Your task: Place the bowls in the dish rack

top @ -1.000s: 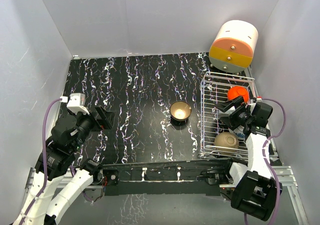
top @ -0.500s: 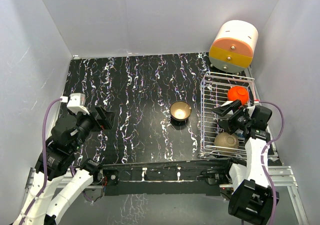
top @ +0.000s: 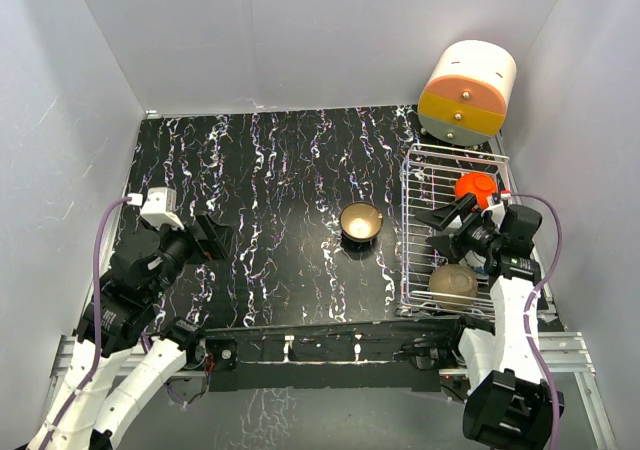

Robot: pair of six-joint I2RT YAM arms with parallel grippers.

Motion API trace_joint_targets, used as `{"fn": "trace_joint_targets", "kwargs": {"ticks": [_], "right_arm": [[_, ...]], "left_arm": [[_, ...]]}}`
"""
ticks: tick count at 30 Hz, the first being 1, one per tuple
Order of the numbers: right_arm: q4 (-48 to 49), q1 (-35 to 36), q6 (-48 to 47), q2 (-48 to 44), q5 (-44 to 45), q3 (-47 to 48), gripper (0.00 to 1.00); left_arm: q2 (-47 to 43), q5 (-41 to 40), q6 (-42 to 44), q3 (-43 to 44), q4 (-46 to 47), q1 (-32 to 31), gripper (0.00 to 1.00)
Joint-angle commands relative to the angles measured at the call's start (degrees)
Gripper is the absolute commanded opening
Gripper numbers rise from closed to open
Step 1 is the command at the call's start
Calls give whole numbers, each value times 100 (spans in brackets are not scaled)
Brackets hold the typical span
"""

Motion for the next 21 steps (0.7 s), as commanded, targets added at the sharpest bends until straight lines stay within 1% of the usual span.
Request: {"fn": "trace_joint_targets", "kwargs": {"ticks": [1,7,10,12,15,21], "right_arm": [[525,230,237,-76,-239,673,99],[822,674,740,-198,61,1035,99],[861,847,681,-158,386,1296,99],[627,863,361,19,663,1607,99],[80,868,-478,533,1128,2220,99],[-706,887,-1853,1473,2519,3352,99]], "left_arm": [[-15,60,-14,49,93,-13,97],[44,63,4,64,122,-13,97],[69,65,13,76,153,-13,97],[95,78,13,103,172,-13,97],[98,105,32,168,181,-13,97],[160,152,103,215,211,-13,97]]}}
